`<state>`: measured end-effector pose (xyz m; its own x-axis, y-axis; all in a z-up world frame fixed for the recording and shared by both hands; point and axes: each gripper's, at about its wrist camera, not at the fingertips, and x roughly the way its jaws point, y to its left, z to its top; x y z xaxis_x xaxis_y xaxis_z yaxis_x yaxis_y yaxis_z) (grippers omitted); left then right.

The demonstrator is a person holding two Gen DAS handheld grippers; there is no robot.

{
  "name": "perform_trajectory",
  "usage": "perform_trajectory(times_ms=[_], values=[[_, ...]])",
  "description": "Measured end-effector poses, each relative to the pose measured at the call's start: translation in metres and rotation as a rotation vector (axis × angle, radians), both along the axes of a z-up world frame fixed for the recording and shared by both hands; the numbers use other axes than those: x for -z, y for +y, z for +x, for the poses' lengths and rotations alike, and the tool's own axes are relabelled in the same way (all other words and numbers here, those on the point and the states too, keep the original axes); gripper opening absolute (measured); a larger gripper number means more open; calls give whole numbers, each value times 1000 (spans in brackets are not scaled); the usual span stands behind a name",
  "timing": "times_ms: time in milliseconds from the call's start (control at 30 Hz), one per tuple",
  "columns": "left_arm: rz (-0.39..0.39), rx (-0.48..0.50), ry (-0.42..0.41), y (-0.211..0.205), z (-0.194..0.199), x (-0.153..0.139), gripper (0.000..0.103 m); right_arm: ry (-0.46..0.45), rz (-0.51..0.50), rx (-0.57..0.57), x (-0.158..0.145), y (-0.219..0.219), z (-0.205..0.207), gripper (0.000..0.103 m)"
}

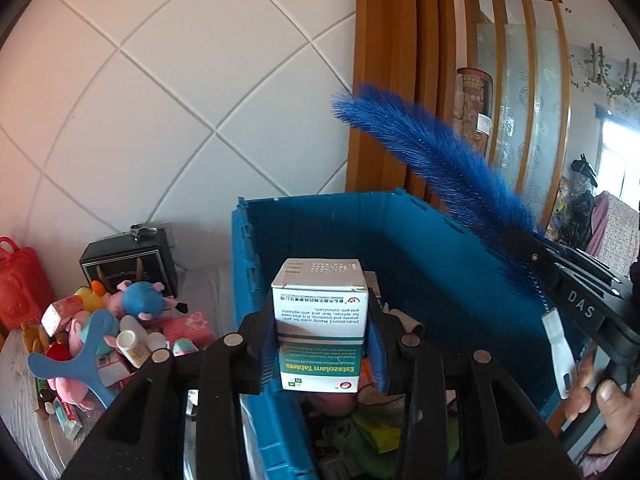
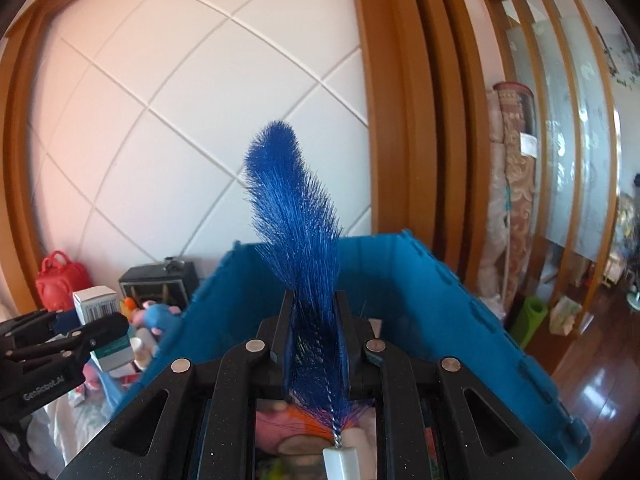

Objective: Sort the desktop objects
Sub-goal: 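Carry the brush and the medicine box over the blue crate with both tools, then open both tools to drop the brush and box into the crate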

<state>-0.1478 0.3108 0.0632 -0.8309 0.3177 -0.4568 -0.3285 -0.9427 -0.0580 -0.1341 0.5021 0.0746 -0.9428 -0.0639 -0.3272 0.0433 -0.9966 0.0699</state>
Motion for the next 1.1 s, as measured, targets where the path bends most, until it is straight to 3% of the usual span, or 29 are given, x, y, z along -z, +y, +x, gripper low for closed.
perform_trajectory(times_ms=[333,400,467,533,600,667,1100], values=[[-90,25,-36,72,1,14,38,-74,-13,59,26,56,-8,18],[-103,13,-45,77,0,16,46,-73,-9,70,27,60,-8,26],[-104,0,-40,79,0,16,65,-69,-1,74,27,62,-6,30],[-99,-11,-25,78,3,15,76,-60,-4,71,28,64,-4,41],[-96,-15,-15,75,4,15,79,-48,1,71,27,66,-1,86],[-96,-29,-8,72,6,14,80,-25,15,83,25,66,5,100],[-24,-104,9,33,14,11,80,6,128,167,25,43,20,103]])
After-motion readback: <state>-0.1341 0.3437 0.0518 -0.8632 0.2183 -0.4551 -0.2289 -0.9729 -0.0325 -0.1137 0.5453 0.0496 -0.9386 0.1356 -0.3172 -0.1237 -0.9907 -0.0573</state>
